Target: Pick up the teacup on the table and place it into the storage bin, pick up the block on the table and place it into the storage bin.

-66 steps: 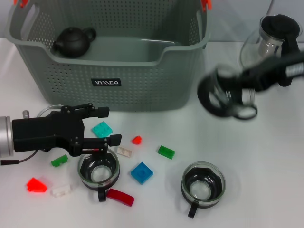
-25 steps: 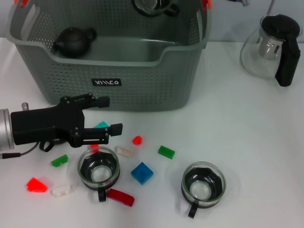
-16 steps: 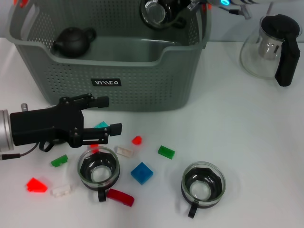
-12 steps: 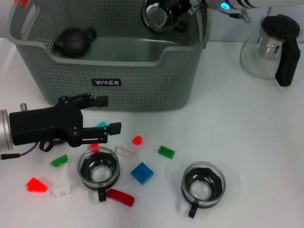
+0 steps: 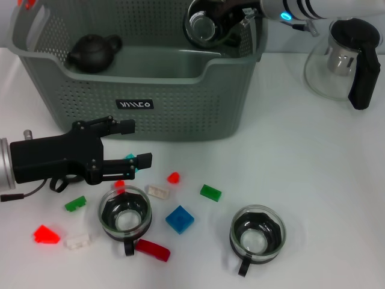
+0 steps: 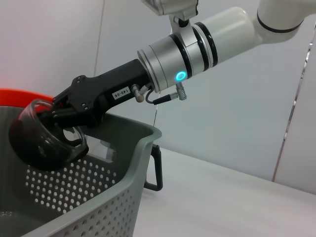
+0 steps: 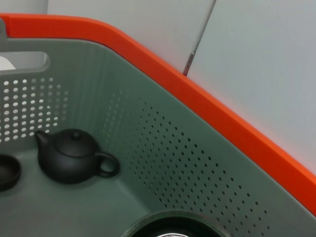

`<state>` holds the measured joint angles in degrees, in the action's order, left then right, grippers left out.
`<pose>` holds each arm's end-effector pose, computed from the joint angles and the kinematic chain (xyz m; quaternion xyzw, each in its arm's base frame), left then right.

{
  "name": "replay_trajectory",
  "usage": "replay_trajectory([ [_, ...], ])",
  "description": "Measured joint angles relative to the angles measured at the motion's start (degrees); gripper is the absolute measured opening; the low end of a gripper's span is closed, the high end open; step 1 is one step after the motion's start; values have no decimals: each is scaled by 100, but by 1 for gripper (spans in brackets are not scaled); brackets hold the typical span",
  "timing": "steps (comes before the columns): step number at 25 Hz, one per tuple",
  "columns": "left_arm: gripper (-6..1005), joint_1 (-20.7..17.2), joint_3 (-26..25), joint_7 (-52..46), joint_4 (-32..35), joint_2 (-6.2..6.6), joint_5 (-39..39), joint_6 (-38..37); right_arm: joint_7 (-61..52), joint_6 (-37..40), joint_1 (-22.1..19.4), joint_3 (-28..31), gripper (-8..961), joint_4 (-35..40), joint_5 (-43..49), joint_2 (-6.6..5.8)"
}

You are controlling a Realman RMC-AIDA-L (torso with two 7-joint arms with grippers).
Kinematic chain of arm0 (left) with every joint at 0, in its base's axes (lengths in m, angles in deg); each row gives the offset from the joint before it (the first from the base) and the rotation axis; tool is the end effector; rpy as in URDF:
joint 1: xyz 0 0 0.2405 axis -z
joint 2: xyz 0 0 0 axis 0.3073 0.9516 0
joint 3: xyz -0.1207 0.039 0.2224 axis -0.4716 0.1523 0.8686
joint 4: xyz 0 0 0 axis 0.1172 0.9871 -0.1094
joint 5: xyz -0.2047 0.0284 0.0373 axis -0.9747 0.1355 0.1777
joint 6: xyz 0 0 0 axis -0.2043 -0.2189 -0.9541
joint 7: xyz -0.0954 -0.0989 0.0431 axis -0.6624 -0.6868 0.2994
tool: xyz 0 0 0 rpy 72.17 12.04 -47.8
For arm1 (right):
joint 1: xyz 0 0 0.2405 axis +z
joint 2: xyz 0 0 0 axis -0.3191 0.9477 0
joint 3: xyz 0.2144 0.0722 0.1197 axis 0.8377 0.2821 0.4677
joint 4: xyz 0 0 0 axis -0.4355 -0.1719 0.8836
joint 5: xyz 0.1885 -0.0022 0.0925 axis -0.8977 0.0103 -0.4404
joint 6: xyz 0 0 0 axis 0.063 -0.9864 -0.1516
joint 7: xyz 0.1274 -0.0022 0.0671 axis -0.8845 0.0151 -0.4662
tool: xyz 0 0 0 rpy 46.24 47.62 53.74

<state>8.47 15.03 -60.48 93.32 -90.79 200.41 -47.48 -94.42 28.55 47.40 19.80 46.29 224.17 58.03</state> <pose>-0.2767 0.3000 0.0265 -0.9297 -0.1813 -0.2830 0.1504 0.0829 0.5025 -0.0520 -0.9186 0.1269 0.0224 0.3735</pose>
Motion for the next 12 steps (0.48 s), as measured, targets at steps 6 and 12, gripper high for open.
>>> replay_trajectory([
  [6, 860, 0, -1, 1, 0, 0, 0, 0, -6, -37, -1, -6, 61, -4, -22, 0],
  [12, 860, 0, -1, 3, 0, 0, 0, 0, -43, -29, -1, -8, 65, 12, -38, 0],
])
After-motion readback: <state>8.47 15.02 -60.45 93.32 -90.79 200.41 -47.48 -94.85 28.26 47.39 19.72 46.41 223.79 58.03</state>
